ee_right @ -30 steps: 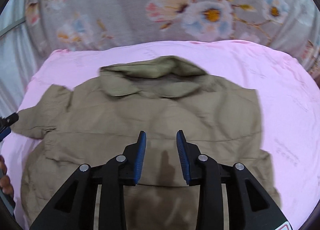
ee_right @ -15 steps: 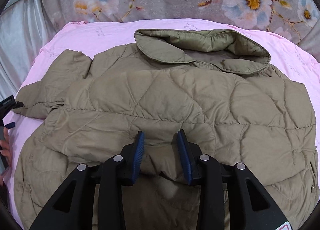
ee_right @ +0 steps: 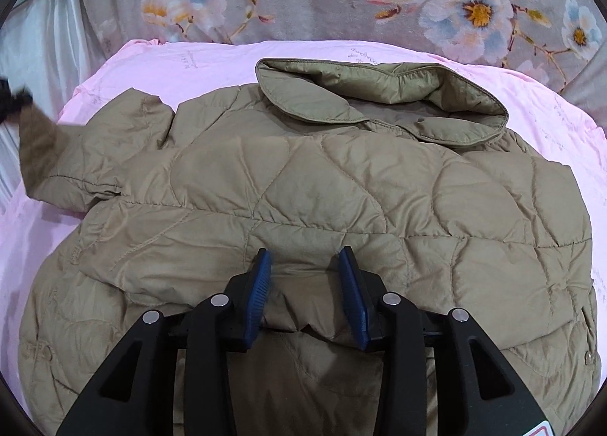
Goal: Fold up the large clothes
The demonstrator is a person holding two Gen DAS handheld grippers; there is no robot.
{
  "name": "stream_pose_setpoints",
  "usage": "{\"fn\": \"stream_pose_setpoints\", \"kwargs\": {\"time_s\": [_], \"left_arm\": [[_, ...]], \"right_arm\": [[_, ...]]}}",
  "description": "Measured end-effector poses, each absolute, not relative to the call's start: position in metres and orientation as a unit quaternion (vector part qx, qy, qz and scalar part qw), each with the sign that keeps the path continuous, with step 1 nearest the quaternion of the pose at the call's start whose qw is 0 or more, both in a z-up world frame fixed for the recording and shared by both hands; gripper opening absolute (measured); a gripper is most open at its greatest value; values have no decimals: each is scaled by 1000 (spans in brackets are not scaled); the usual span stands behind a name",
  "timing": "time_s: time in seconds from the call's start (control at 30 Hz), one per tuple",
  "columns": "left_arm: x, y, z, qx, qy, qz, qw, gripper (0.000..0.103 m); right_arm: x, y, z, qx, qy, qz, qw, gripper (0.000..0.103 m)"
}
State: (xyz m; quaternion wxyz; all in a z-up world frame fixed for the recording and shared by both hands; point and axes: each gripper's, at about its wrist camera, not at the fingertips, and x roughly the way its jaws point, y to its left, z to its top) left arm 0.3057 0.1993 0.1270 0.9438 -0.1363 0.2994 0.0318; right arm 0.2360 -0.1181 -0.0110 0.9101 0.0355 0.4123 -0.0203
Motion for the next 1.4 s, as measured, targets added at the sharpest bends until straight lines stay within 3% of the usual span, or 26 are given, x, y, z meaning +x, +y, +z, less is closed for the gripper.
{"fn": "stream_pose_setpoints", "kwargs": {"time_s": [0.23, 0.47, 0.5, 0.57, 0.6, 0.8, 0.97, 1.07, 1.13, 1.3, 1.4], "left_arm": [[257, 34, 190, -40, 254, -131, 958, 3], [227, -89, 139, 27, 308, -206, 928, 7], [226, -103, 125, 42, 319, -200, 926, 12], [223, -116, 107, 52, 335, -190, 921, 36], [221, -119, 99, 53, 341, -184, 920, 51], [221, -116, 81, 57, 345, -163, 923, 68], [219, -97, 77, 50, 346, -154, 924, 71], [207, -83, 87, 30, 342, -187, 921, 80], [188, -69, 103, 6, 322, -228, 919, 94], [168, -39, 134, -5, 271, -223, 936, 94], [196, -14, 126, -14, 300, -174, 938, 94]], "right_arm": [[212, -151, 12, 70, 399, -29, 914, 42], [171, -228, 24, 94, 376, -97, 917, 50], [167, -238, 23, 100, 378, -105, 915, 50], [157, -258, 19, 114, 381, -118, 910, 51], [153, -266, 17, 121, 381, -122, 908, 51], [137, -290, 15, 148, 375, -131, 906, 53], [140, -282, 22, 144, 365, -121, 912, 55], [141, -272, 31, 137, 357, -114, 917, 57], [141, -269, 36, 135, 352, -113, 920, 57], [140, -264, 51, 132, 341, -111, 924, 57], [140, -260, 59, 133, 336, -102, 927, 59]]}}
